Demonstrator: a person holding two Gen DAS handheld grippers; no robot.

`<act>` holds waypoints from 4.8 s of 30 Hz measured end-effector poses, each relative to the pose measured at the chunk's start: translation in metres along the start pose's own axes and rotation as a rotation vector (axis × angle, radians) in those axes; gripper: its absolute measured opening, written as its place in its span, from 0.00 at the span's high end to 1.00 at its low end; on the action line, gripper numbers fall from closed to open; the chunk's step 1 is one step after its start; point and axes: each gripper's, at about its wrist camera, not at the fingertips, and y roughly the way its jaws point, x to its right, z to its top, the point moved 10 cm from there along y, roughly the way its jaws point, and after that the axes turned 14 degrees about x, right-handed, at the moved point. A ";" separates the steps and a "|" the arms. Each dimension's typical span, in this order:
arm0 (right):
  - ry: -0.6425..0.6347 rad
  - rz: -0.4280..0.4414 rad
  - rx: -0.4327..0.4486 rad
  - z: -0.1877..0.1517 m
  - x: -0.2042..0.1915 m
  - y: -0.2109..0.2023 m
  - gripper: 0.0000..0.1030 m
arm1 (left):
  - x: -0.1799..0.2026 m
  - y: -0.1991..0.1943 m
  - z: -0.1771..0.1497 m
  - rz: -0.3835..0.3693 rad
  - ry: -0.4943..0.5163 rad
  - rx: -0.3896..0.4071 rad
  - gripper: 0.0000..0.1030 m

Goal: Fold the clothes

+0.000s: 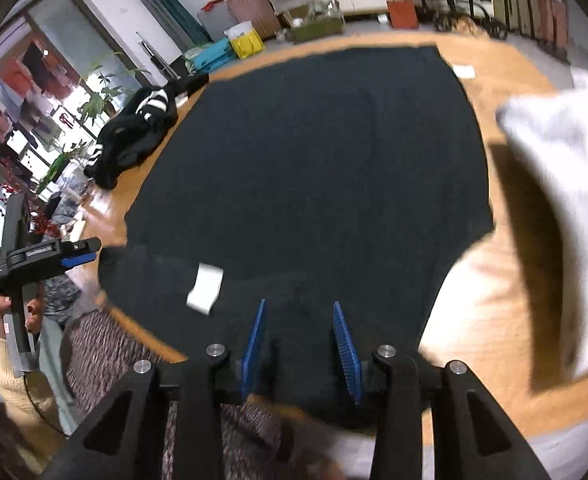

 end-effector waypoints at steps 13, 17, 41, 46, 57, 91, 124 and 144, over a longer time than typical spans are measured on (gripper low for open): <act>0.255 0.047 -0.030 -0.066 0.027 -0.022 0.57 | 0.017 0.025 -0.051 0.032 -0.060 -0.100 0.48; 0.239 0.060 -0.022 -0.063 0.023 -0.025 0.56 | -0.004 0.013 -0.047 0.093 -0.110 -0.044 0.47; -0.192 -0.131 0.030 0.170 -0.038 0.124 0.52 | -0.089 0.046 0.061 0.360 -0.074 0.030 0.47; -0.208 -0.088 -0.021 0.131 -0.045 0.117 0.51 | -0.088 0.039 0.047 0.332 -0.055 0.006 0.47; 0.168 -0.271 0.057 0.006 0.077 -0.053 0.42 | -0.064 -0.004 -0.006 0.235 -0.029 -0.006 0.48; 0.426 -0.075 0.067 -0.046 0.038 -0.010 0.95 | 0.082 -0.013 -0.051 0.205 0.711 0.309 0.47; 0.462 -0.073 0.167 0.016 0.022 -0.028 0.96 | 0.125 0.035 -0.119 0.181 1.326 0.241 0.50; 0.462 -0.045 0.227 0.041 0.018 -0.043 0.95 | 0.144 0.035 -0.120 0.112 1.300 0.282 0.50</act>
